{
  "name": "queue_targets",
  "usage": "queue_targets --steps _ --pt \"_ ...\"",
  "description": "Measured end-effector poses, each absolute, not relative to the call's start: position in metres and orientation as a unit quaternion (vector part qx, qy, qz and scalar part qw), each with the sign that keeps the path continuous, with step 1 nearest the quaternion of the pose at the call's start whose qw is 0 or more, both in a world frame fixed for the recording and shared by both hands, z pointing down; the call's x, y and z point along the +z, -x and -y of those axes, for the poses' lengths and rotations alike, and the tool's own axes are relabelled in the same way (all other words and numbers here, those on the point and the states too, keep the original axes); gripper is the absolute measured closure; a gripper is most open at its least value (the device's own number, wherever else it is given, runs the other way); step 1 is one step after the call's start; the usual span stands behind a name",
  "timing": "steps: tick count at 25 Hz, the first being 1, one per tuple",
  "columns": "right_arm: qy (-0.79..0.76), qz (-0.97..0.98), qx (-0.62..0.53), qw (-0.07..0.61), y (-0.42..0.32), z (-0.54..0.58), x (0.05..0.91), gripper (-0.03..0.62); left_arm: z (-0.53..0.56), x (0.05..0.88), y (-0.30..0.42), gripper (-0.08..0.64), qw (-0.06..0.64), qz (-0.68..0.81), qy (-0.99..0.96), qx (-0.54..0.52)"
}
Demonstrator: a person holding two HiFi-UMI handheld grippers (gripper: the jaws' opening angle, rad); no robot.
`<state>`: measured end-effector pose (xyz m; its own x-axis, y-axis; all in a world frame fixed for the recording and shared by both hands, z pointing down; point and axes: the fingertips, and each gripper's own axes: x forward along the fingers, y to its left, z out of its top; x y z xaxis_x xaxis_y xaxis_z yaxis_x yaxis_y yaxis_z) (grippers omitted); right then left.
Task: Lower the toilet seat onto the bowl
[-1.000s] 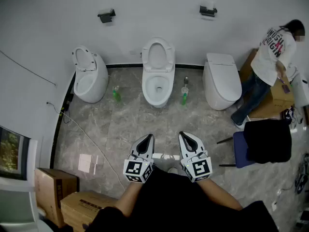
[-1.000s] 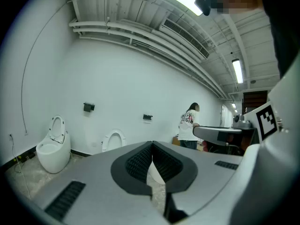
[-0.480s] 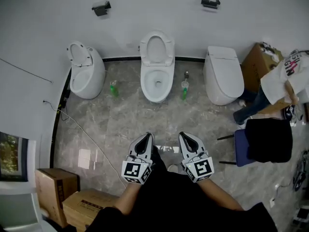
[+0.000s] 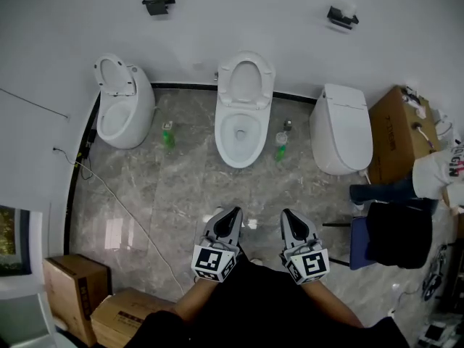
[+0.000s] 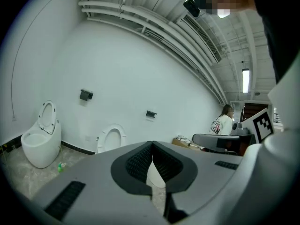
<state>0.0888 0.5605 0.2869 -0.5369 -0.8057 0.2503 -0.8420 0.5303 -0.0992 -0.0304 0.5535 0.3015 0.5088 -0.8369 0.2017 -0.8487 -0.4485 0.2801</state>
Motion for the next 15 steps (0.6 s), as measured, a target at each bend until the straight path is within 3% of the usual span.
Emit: queue_targets --steps 15 --pt "-0.511 0.847 0.114 0.095 0.005 -0.409 0.274 0.561 -0.415 0.286 0.13 0.545 0.192 0.473 -0.86 -0.004"
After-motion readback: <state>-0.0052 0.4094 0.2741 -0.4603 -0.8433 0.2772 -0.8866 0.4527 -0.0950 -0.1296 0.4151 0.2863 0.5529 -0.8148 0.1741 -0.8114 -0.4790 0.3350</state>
